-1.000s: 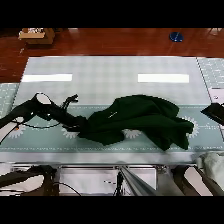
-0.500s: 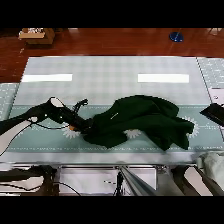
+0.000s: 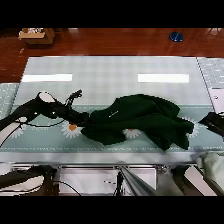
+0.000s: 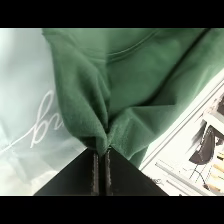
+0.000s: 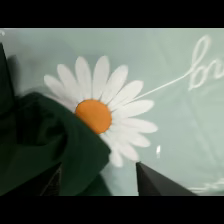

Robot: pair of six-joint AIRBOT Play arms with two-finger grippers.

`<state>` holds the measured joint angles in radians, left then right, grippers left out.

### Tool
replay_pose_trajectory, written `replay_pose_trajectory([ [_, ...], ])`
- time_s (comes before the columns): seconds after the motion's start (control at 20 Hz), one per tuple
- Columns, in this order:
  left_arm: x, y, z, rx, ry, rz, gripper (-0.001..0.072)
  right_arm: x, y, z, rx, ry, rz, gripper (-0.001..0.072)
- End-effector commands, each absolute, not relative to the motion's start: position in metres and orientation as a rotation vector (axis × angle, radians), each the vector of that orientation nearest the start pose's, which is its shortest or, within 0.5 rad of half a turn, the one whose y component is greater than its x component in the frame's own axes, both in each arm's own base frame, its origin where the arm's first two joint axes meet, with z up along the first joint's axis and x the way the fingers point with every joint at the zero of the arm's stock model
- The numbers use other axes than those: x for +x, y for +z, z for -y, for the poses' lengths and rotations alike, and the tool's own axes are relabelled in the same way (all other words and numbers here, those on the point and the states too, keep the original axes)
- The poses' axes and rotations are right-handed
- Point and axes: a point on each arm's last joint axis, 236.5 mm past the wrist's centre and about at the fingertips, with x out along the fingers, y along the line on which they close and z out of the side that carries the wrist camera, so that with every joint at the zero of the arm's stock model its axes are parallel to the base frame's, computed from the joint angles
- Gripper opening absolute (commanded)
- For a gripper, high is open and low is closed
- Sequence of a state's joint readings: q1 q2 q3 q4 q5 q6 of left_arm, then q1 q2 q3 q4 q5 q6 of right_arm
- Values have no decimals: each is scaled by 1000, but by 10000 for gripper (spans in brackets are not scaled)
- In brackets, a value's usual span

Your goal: Fold the shirts.

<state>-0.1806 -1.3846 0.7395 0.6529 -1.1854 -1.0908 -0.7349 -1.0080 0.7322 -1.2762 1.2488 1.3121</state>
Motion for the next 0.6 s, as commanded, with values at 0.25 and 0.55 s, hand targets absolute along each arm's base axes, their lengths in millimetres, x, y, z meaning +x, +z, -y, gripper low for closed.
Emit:
replay_pose_trajectory([
  [0.25, 246, -63, 220, -500, -808, -1549, 34, 259, -81, 57, 961, -24, -1346, 597],
  [0.55, 265, -46, 224, -475, -833, -1482, 32, 270, -78, -4, 875, 201, -1423, 38],
])
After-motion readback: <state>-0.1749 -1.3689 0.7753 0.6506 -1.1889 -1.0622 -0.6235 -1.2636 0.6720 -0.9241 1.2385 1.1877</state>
